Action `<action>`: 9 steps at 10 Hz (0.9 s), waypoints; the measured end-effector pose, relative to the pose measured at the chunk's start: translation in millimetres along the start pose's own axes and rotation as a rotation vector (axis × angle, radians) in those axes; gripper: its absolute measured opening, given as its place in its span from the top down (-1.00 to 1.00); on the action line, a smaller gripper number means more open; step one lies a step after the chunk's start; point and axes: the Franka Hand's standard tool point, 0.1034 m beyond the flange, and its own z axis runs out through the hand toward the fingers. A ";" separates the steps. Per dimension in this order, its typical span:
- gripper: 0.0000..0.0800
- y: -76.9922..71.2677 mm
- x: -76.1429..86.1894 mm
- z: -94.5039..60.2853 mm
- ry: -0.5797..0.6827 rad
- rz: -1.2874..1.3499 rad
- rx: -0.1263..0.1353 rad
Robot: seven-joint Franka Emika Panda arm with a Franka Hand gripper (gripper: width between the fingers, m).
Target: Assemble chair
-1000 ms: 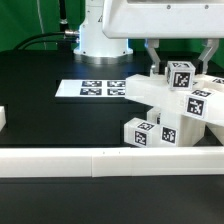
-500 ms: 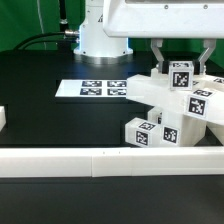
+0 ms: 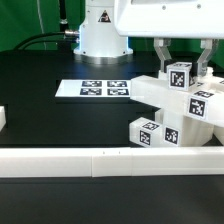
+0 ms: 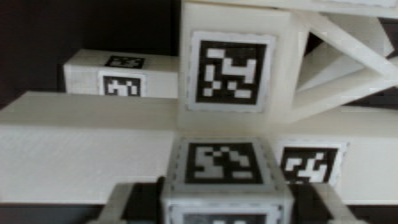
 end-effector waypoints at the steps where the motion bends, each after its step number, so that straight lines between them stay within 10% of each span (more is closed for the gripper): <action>1: 0.29 -0.6 -0.6 0.1 -0.001 0.105 0.001; 4: 0.29 -2.1 -1.9 0.2 -0.002 0.240 0.001; 6: -0.28 -1.7 -1.2 0.2 -0.002 0.158 0.001; 9: -0.61 -1.9 -0.7 -0.1 -0.002 -0.045 0.003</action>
Offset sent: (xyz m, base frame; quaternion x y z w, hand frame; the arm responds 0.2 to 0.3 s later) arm 0.0000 0.0000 0.0000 0.0000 0.0000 0.0650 0.9979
